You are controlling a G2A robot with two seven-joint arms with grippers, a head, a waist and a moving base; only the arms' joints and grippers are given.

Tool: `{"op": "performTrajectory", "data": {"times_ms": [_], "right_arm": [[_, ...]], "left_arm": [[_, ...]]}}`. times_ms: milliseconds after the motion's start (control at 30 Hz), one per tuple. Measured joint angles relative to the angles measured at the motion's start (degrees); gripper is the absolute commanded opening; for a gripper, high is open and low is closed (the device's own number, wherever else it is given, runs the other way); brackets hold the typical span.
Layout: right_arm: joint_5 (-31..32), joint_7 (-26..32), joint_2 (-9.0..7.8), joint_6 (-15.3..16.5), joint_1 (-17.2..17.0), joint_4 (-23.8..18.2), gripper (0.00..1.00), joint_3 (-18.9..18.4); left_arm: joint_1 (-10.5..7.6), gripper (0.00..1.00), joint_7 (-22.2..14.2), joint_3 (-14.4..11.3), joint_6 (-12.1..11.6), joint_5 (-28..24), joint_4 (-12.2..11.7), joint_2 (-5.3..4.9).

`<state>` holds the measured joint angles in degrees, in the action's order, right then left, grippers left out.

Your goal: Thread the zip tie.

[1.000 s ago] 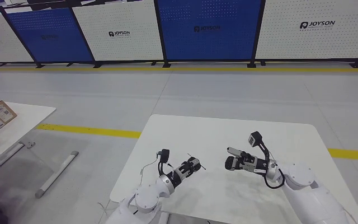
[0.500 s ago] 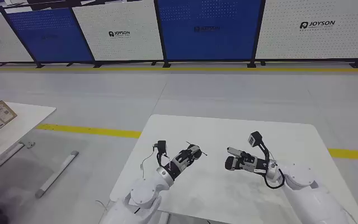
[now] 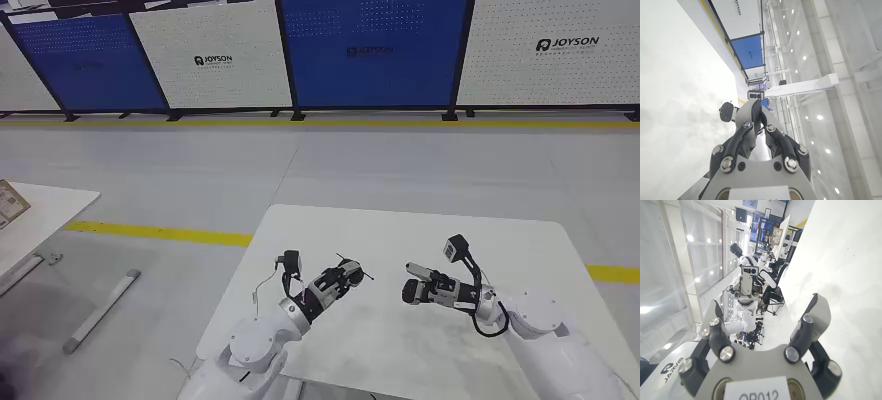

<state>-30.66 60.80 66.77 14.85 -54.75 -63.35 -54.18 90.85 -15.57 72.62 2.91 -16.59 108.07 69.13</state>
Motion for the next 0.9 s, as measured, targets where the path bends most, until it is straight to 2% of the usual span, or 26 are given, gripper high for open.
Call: {"op": "performTrajectory", "data": {"times_ms": [200, 333, 900], "right_arm": [[0.0, 0.0, 0.0, 0.0, 0.0, 0.0, 1.0, 0.0], [0.0, 0.0, 0.0, 0.0, 0.0, 0.0, 1.0, 0.0], [0.0, 0.0, 0.0, 0.0, 0.0, 0.0, 1.0, 0.0]], "left_arm": [[0.02, 0.0, 0.43, 0.17, -0.6, -0.55, 0.05, 0.04], [0.94, 0.0, 1.27, 1.22, -4.89, -2.69, 1.1, 0.08], [0.97, 0.0, 1.33, 1.25, -4.79, -2.54, 1.03, 0.06]]}}
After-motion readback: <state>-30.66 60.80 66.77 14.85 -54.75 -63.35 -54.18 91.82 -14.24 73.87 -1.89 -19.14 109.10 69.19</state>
